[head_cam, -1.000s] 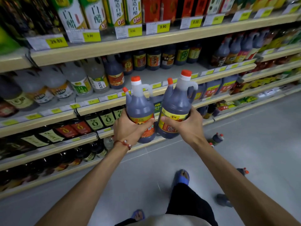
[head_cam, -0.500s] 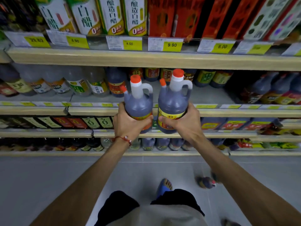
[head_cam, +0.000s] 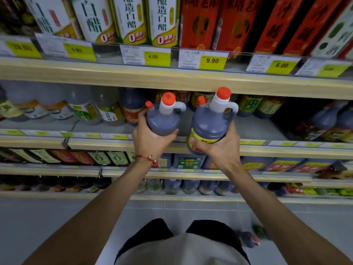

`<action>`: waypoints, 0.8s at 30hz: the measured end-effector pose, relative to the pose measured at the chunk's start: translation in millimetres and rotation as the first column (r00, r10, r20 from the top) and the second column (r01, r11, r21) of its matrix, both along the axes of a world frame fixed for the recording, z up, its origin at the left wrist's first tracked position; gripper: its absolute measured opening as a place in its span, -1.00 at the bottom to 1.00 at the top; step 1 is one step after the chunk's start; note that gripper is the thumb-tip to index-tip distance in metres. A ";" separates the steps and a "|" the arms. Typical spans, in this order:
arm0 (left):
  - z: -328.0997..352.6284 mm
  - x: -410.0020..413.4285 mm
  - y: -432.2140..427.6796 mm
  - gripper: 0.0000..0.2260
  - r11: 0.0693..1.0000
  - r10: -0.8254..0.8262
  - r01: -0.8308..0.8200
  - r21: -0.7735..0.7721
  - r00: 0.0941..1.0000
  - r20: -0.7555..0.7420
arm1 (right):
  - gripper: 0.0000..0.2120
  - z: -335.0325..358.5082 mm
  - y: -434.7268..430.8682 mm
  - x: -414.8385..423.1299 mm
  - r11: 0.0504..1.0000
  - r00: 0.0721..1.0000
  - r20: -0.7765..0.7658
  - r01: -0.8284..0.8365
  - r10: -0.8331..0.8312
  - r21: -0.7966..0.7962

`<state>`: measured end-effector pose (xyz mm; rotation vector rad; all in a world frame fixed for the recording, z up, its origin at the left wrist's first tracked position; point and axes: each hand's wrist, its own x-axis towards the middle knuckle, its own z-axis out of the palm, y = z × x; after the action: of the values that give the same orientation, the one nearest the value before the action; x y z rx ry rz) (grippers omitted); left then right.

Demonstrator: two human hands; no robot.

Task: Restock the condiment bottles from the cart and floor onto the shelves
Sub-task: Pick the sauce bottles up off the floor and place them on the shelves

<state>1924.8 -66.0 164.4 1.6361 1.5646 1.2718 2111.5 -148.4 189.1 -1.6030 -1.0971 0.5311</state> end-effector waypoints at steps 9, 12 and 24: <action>-26.8 13.4 57.9 -0.21 0.998 -0.026 0.023 0.059 0.999 0.043 | -0.18 -34.2 17.2 -6.6 0.995 0.998 -0.065 0.010 -0.003 0.095; -38.1 13.4 71.4 -0.23 0.999 -0.033 0.031 0.045 0.999 0.040 | -0.17 -40.0 22.9 -9.2 0.994 0.997 -0.074 0.003 0.006 0.113; -50.1 13.6 89.3 -0.26 0.998 -0.046 0.050 -0.045 0.994 0.096 | -0.20 -39.3 28.3 -21.7 0.994 0.994 -0.108 0.010 0.002 0.110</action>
<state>1938.4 23.3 114.3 1.5518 1.4788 1.2595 2089.8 -120.0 149.9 -1.4632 -1.0247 0.5390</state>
